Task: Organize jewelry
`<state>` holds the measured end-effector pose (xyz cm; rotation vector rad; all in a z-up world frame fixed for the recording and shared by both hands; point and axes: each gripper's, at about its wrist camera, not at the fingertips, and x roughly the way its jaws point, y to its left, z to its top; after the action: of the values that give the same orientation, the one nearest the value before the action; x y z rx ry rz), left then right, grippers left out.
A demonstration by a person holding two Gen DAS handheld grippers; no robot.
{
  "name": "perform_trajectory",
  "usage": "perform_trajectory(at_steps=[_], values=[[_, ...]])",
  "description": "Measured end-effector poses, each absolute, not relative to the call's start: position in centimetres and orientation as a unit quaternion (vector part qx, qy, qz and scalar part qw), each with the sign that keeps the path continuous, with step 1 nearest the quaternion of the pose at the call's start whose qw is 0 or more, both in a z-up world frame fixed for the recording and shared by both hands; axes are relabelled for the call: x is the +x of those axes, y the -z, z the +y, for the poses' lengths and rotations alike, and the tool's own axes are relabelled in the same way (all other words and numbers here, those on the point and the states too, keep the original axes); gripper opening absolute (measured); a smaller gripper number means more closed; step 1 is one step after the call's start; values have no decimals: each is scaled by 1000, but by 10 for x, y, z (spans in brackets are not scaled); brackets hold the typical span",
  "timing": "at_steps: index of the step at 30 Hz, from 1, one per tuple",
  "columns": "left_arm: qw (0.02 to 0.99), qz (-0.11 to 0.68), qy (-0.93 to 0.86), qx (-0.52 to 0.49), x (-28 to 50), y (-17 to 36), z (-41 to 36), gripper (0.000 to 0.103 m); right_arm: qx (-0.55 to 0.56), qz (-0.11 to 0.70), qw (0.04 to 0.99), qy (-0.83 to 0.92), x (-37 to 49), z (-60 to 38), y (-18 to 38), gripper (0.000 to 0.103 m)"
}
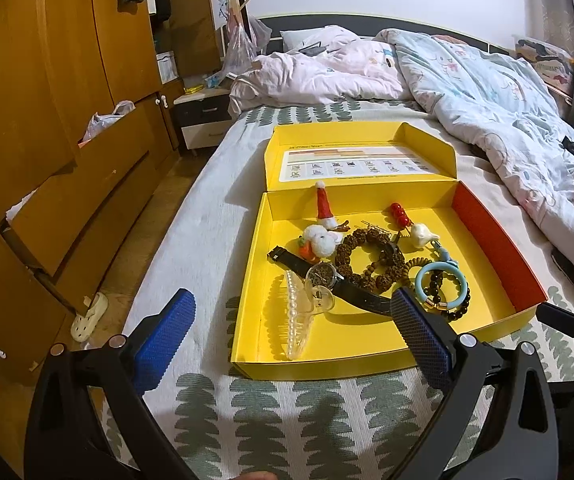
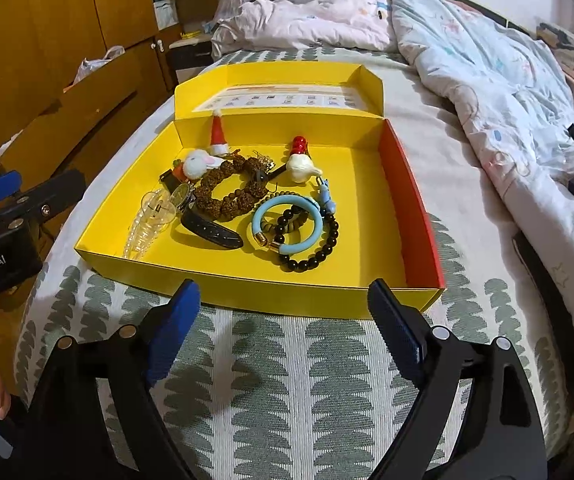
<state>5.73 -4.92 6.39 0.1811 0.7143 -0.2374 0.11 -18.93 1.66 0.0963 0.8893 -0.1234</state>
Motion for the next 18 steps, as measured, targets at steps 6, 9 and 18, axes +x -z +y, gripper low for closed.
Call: perform_trajectory(at_steps=[6, 9, 18], values=[[925, 351, 117, 86, 56, -63, -51, 97, 44, 426, 901, 65, 3, -188, -17, 88], [926, 348, 117, 87, 55, -64, -52, 97, 44, 424, 902, 68, 3, -188, -17, 88], [926, 351, 112, 86, 53, -62, -55, 97, 48, 420, 902, 87, 1, -190, -17, 88]])
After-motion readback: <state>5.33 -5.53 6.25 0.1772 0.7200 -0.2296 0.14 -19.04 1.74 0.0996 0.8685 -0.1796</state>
